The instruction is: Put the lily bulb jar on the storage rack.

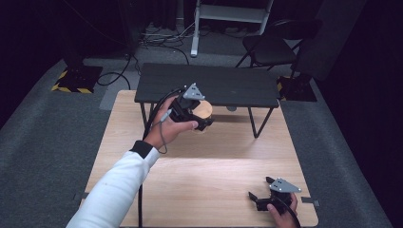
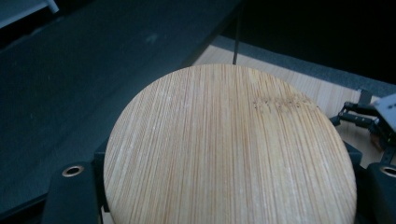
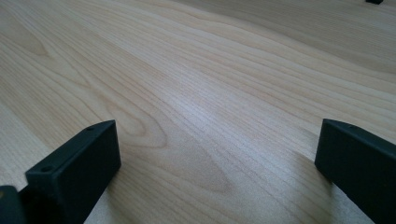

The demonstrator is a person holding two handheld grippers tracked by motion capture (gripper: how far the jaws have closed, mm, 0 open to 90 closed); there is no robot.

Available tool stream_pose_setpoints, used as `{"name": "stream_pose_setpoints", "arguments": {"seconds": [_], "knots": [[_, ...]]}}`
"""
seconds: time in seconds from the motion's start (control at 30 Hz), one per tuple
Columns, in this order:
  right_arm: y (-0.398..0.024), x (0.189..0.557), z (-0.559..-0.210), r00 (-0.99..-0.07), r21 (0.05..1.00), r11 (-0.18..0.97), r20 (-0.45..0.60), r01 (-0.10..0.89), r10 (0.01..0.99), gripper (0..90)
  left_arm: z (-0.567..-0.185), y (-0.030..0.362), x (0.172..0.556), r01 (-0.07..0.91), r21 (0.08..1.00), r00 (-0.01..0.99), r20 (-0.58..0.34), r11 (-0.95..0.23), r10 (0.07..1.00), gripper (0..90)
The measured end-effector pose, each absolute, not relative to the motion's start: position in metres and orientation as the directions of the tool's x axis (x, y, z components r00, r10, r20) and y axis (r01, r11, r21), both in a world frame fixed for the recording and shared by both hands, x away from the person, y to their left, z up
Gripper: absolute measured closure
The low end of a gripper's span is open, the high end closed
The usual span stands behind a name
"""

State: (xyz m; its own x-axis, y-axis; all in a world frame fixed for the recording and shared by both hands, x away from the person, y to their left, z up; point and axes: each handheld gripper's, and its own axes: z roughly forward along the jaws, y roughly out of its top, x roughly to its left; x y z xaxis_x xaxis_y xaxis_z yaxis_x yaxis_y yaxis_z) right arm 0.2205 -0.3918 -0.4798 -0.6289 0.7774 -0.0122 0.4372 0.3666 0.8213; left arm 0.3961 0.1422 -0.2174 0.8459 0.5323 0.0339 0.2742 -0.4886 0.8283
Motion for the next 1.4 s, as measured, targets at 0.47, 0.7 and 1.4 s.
{"name": "stream_pose_setpoints", "arguments": {"seconds": [0.47, 0.7, 1.4], "knots": [[-0.392, 0.22, -0.48, -0.629, 0.821, 0.366, -0.012, 0.437, 0.777, 0.0, -0.19, 0.122, 0.448, 0.304, 0.843, 0.809, 0.018, -0.445, 0.587, 25.8], [-0.392, 0.22, -0.48, -0.629, 0.822, 0.367, -0.013, 0.437, 0.777, 0.0, -0.18, 0.11, 0.477, 0.309, 0.84, 0.794, 0.03, -0.445, 0.607, 25.7], [-0.392, 0.22, -0.48, -0.628, 0.821, 0.366, -0.012, 0.437, 0.778, 0.0, -0.206, 0.082, 0.528, 0.367, 0.815, 0.771, 0.005, -0.449, 0.637, 25.7]]}}
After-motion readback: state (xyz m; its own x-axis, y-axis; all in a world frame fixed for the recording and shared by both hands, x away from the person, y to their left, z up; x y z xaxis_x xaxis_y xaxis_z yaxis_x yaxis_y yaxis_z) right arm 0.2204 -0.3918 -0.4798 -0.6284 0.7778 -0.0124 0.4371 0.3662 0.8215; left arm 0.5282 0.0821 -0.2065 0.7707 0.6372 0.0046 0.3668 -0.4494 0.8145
